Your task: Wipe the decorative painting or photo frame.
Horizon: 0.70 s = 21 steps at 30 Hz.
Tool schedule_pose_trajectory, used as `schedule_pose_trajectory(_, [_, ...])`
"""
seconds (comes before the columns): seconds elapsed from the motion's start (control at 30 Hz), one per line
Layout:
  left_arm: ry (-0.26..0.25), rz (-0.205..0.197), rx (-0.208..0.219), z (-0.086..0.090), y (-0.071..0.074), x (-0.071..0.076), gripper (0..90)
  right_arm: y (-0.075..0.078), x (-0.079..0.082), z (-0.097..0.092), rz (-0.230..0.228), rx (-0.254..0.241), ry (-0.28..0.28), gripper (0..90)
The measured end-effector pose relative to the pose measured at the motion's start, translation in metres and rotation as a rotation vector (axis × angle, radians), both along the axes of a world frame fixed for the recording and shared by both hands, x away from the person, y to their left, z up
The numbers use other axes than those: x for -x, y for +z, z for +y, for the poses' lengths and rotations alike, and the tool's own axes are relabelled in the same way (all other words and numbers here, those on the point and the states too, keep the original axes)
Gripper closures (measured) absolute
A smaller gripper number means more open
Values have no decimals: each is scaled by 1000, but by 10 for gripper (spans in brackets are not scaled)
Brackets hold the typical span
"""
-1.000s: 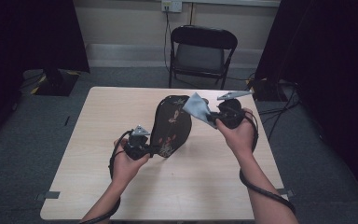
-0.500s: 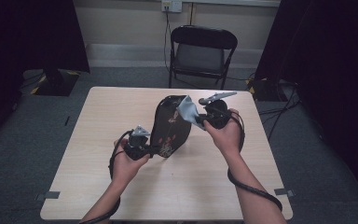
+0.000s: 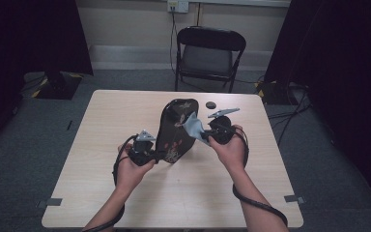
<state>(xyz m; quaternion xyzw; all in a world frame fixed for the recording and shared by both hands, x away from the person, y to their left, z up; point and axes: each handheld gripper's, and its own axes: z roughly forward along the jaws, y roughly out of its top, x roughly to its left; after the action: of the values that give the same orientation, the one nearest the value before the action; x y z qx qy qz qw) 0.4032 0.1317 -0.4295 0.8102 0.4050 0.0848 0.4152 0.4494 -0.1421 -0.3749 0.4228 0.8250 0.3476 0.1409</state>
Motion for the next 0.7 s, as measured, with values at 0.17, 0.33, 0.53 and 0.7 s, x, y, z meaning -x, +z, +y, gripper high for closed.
schedule_pose_trajectory(0.17, [-2, -4, 2, 0, 0, 0, 784, -17, 1, 1, 26, 12, -8, 825])
schedule_pose_trajectory(0.33, [-7, 0, -2, 0, 0, 0, 784, -33, 2, 1, 50, 19, -11, 825])
schedule_pose_trajectory(0.53, [-3, -1, -2, -1, 0, 1, 784, -52, 3, 4, 80, 26, -10, 825])
schedule_pose_trajectory(0.7, [-2, -2, -2, -1, 0, 1, 784, -64, 3, 6, 104, 60, -2, 825])
